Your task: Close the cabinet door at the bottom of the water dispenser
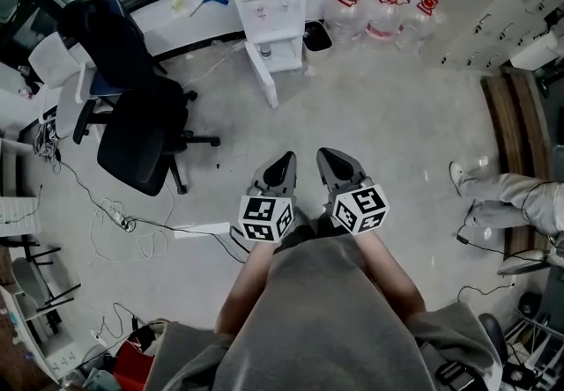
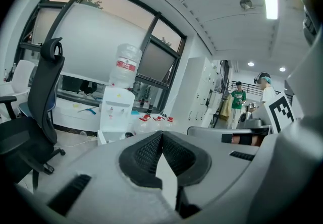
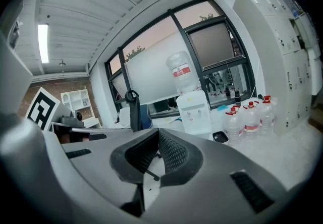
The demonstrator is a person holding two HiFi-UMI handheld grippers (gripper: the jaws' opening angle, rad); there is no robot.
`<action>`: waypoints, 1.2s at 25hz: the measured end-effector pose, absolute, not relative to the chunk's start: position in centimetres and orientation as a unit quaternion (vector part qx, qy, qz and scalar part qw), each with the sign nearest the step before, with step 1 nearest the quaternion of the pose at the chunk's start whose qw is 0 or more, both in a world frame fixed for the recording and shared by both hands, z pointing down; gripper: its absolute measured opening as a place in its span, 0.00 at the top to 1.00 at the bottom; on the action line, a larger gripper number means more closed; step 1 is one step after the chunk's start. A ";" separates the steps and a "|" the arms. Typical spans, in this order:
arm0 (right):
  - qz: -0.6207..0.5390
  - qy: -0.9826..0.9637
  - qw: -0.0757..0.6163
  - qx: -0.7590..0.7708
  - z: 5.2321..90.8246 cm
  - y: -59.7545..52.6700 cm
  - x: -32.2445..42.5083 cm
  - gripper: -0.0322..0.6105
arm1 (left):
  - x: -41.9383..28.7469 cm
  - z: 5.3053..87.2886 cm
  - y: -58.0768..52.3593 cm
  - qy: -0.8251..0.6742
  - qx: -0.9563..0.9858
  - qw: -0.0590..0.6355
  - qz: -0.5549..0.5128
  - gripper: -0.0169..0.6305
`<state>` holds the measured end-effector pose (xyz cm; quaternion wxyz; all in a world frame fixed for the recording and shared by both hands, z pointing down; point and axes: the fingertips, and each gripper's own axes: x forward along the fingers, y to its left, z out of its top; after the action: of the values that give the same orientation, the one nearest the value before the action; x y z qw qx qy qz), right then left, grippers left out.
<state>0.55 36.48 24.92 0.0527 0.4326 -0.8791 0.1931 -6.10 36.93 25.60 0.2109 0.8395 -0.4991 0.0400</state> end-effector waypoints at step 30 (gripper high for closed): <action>0.276 -0.872 0.065 0.399 30.3 15.9 -1.6 0.93 | -8.4 31.9 17.4 -0.523 0.791 0.305 0.086 0.96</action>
<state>-1.56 15.92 30.35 0.0652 0.3994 -0.8719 0.2757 -8.41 17.39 31.93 0.3049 0.7909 -0.5235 0.0863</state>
